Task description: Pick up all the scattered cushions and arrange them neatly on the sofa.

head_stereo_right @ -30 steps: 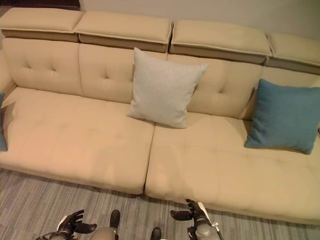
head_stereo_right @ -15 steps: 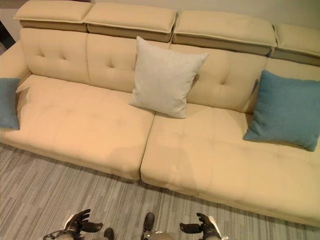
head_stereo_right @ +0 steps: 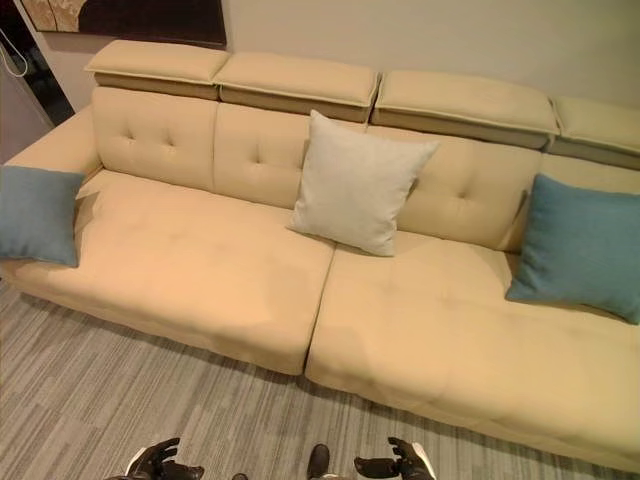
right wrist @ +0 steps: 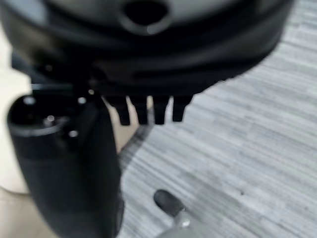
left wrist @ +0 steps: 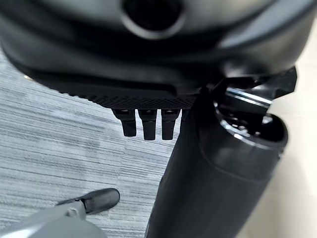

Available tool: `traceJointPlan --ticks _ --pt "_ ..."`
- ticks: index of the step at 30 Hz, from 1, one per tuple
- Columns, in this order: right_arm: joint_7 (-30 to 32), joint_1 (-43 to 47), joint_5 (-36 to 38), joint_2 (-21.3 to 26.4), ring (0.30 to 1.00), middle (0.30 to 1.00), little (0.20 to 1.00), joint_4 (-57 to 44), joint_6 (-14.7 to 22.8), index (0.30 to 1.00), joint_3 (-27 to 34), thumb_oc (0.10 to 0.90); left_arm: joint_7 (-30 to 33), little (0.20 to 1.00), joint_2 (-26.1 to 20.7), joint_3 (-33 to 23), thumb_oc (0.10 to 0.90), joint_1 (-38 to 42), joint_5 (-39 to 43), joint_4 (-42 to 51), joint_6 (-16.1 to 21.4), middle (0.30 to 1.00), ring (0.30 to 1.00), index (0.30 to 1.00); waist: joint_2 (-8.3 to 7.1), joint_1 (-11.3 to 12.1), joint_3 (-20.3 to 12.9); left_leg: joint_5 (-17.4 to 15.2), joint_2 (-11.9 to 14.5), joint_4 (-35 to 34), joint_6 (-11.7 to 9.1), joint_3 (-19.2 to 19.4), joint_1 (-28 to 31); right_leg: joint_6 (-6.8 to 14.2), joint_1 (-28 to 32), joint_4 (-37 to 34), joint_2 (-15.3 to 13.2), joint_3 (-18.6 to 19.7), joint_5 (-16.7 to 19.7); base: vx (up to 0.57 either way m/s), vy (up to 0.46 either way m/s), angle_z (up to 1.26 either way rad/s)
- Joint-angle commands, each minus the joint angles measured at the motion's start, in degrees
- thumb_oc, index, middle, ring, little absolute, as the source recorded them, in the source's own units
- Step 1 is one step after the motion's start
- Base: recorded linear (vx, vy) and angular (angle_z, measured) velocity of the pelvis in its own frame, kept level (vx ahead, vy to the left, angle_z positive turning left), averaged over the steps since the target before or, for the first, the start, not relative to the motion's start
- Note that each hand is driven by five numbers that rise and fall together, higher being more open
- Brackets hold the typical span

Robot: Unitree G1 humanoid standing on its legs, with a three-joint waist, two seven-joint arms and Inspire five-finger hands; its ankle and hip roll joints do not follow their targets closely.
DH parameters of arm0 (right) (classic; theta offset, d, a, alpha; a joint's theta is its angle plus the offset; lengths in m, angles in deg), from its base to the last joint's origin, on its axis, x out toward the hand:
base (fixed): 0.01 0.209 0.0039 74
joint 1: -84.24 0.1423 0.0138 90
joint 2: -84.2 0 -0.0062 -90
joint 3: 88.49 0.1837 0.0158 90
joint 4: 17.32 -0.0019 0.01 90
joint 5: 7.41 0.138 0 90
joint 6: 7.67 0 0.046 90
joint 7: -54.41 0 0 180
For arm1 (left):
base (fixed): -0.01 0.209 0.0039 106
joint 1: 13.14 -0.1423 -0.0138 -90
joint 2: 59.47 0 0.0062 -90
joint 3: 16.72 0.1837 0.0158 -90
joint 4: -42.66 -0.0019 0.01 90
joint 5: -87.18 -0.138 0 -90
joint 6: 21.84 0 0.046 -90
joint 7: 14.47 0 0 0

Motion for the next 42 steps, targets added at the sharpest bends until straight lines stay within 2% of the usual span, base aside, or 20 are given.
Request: traceJointPlan --ticks 1,7,10,12,17,19,24,27,28,30,34,35,37,39,40,41,42 --pt "0.3 3.3 -0.3 0.2 0.9 0.9 0.9 0.0 1.0 0.9 -1.5 0.8 1.2 0.9 -3.0 -0.1 0.8 3.7 -0.1 1.2 2.1 0.9 0.9 0.9 -3.31 -0.3 0.7 -0.7 -1.8 2.4 -0.6 -5.4 -4.9 4.9 4.8 2.8 0.0 11.9 -7.0 0.03 -0.141 1.38" --pt "0.1 4.3 0.0 0.8 0.9 0.9 0.9 -0.9 1.5 0.9 -2.4 0.8 1.4 0.9 -2.6 -1.5 0.8 3.2 1.6 -0.2 2.3 0.9 0.9 0.9 -4.36 1.6 0.3 0.9 -1.1 2.0 -2.3 -8.0 -6.4 3.8 7.8 -2.8 0.4 8.2 -7.8 0.01 -0.16 0.51" --pt "0.6 4.6 0.8 1.6 0.9 0.9 0.9 -1.9 1.7 0.9 -1.6 0.8 1.5 0.9 -1.9 -1.4 0.8 3.6 2.7 -0.3 2.2 0.9 0.9 0.9 -4.32 2.0 1.4 3.2 -0.6 2.0 -3.7 -8.9 -9.1 3.3 8.0 -4.5 0.4 4.8 -7.7 -0.09 -0.112 0.96" --pt "0.8 4.3 0.7 2.1 0.9 0.9 0.9 -2.0 1.9 0.9 -1.4 0.8 1.5 0.9 -1.6 -1.2 0.8 3.5 2.4 -0.4 2.1 0.9 0.9 0.9 -4.15 2.1 1.8 3.9 -0.4 2.1 -3.7 -8.1 -10.3 3.1 8.5 -5.5 0.3 2.3 -7.6 -0.07 -0.045 1.04" --pt "1.3 3.3 1.0 2.2 0.9 0.9 0.9 -2.1 1.6 0.9 -0.5 0.8 1.8 0.9 -1.1 -1.2 0.8 2.8 1.8 -0.6 1.7 0.9 0.9 0.9 -4.3 0.7 1.8 4.2 3.4 2.4 -3.7 4.0 -10.0 3.1 10.2 -7.5 -1.0 -3.9 -6.8 0.0 0.024 0.78" --pt "1.2 3.2 0.7 1.9 0.9 0.9 0.9 -1.8 1.5 0.9 -0.6 0.8 1.7 0.9 -1.1 -1.6 0.8 2.5 1.5 -0.7 1.5 0.9 0.9 0.9 -4.26 0.4 1.1 4.0 4.2 1.2 -4.0 6.0 -8.6 3.3 10.9 -7.9 -1.0 -5.1 -6.8 0.12 0.062 0.8" --pt "0.9 4.0 -0.3 0.0 0.9 0.9 0.9 -1.4 1.0 0.9 -2.5 0.8 1.2 0.9 -2.4 -3.0 0.8 1.3 1.4 -1.5 1.1 0.9 0.9 0.9 -6.53 1.9 0.4 0.6 3.1 4.9 -2.7 5.9 -8.5 4.3 12.2 -5.8 -2.6 -4.1 -7.5 0.19 0.143 0.07" --pt "0.7 4.5 -0.4 -0.8 0.9 0.9 0.9 -2.1 0.8 0.9 -2.7 0.8 1.3 0.9 -3.1 -3.4 0.8 1.6 1.4 -1.6 1.1 0.9 0.9 0.9 -7.38 3.4 0.7 -1.9 1.7 6.8 -1.1 5.6 -8.9 5.7 11.2 -1.0 -5.0 -3.6 -7.3 0.11 0.225 -0.19" --pt "0.5 4.5 -0.6 -1.0 0.9 0.9 0.9 -2.3 0.7 0.9 -2.8 0.8 1.3 0.9 -3.4 -3.5 0.8 1.5 1.3 -1.6 1.2 0.9 0.9 0.9 -7.42 3.8 0.7 -2.5 1.1 6.6 -0.5 5.5 -8.5 6.4 10.0 1.9 -6.3 -3.3 -6.2 0.1 0.274 -0.21" --pt "0.2 4.9 -1.2 -1.1 0.9 0.9 0.9 -2.7 0.4 0.9 -3.3 0.8 1.4 0.9 -4.1 -3.3 0.8 1.8 1.3 -0.6 1.3 0.9 0.9 0.9 -7.24 4.0 1.5 -3.2 -0.5 6.6 1.1 4.7 -7.8 7.8 6.7 9.9 -8.9 -2.0 -1.5 0.11 0.308 -0.29" --pt "0.0 5.4 -1.1 -1.2 0.9 0.9 0.9 -3.4 0.5 0.9 -3.6 0.8 1.6 0.9 -5.8 -3.6 0.8 2.1 1.0 0.8 1.2 0.9 0.9 0.9 -5.3 3.6 3.0 -4.2 -1.2 6.0 3.2 2.8 -4.9 7.3 1.5 21.2 -10.0 -0.1 1.9 0.12 0.213 -0.03" --pt "0.1 5.3 -1.0 -1.3 0.9 0.9 0.9 -3.4 0.5 0.9 -3.6 0.8 1.6 0.9 -6.0 -3.7 0.8 2.2 1.1 1.1 1.3 0.9 0.9 0.9 -4.88 3.6 3.3 -4.4 -1.3 5.7 3.6 2.3 -3.9 7.0 0.5 23.6 -10.0 0.2 1.3 0.15 0.151 0.17" --pt "0.0 5.0 -1.0 -1.4 0.9 0.9 0.9 -3.8 0.7 0.9 -3.7 0.8 2.0 0.9 -6.4 -3.7 0.8 2.3 1.2 1.4 1.5 0.9 0.9 0.9 -4.2 2.7 3.4 -4.1 -1.6 4.3 3.9 0.1 -1.9 6.2 -2.0 25.5 -6.8 2.6 -0.4 0.18 0.114 0.07" --pt "0.0 4.8 -0.7 -1.3 0.9 0.9 0.9 -4.0 0.8 0.9 -3.5 0.8 2.2 0.9 -6.3 -3.5 0.8 2.2 1.1 1.5 1.6 0.9 0.9 0.9 -4.34 1.8 3.4 -4.0 -2.5 3.3 3.6 -1.5 -0.6 6.1 -3.3 22.7 -3.9 4.3 -1.8 0.19 0.042 0.36" --pt "0.1 5.0 -0.7 -1.1 0.9 0.9 0.9 -4.1 0.8 0.9 -3.7 0.8 2.1 0.9 -6.1 -3.4 0.8 2.2 1.2 1.3 1.7 0.9 0.9 0.9 -4.4 1.5 3.2 -3.9 -2.9 2.6 3.4 -2.2 -0.2 5.9 -4.1 20.1 -3.1 4.3 -2.1 0.26 0.014 0.53" --pt "0.3 5.1 -0.5 -0.8 0.9 0.9 0.9 -4.3 1.0 0.9 -3.7 0.8 2.2 0.9 -5.8 -3.1 0.8 2.4 1.1 0.4 1.7 0.9 0.9 0.9 -4.57 0.3 3.5 -4.3 -3.6 1.6 3.1 -3.9 1.3 5.4 -5.8 15.9 -1.0 5.0 -2.9 0.19 0.004 0.59" --pt "0.3 5.1 -0.5 -0.8 0.9 0.9 0.9 -4.3 1.0 0.9 -3.7 0.8 2.2 0.9 -5.8 -3.1 0.8 2.4 1.1 0.4 1.7 0.9 0.9 0.9 -4.55 0.3 3.4 -4.2 -3.6 1.6 3.1 -4.0 1.1 5.4 -5.8 15.7 -1.0 4.9 -2.8 0.27 -0.014 0.68"
